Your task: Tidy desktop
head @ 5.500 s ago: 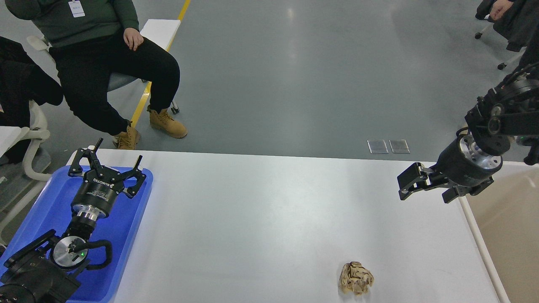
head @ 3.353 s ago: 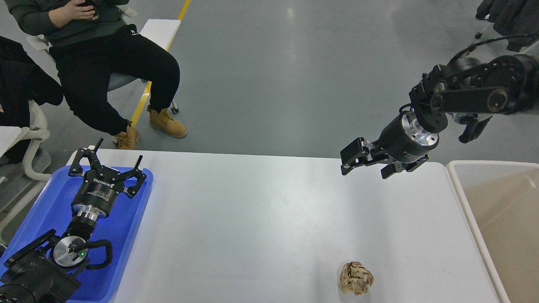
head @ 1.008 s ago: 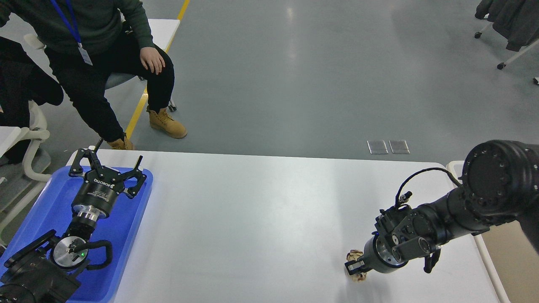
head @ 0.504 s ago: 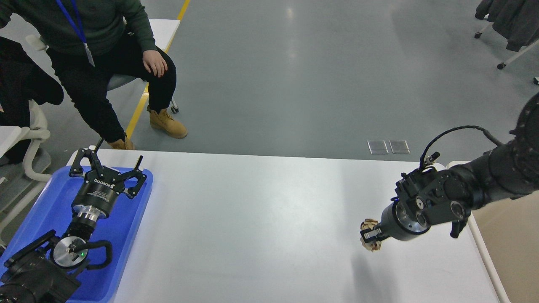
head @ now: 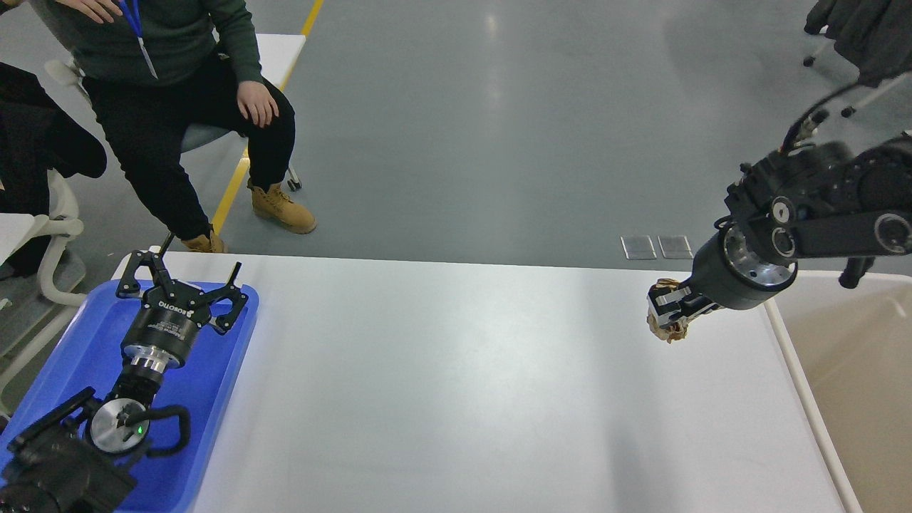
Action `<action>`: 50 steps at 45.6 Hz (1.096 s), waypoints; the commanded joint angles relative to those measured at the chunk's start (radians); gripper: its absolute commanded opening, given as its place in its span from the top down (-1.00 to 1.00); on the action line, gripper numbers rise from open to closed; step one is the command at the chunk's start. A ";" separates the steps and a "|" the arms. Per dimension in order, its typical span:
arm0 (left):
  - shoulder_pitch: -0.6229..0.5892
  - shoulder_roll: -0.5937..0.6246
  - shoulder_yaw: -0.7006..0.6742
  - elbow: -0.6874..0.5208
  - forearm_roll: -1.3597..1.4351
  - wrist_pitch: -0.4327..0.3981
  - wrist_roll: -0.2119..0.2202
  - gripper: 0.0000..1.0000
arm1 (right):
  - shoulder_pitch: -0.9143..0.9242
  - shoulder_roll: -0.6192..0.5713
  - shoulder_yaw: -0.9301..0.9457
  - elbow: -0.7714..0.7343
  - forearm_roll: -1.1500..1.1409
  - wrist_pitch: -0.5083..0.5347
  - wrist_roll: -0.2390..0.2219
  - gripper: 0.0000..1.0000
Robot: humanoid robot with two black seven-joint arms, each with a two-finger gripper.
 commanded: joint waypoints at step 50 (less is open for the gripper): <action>0.001 0.002 0.000 0.000 0.000 0.000 -0.002 -0.98 | 0.025 -0.556 -0.023 -0.320 -0.062 0.282 -0.001 1.00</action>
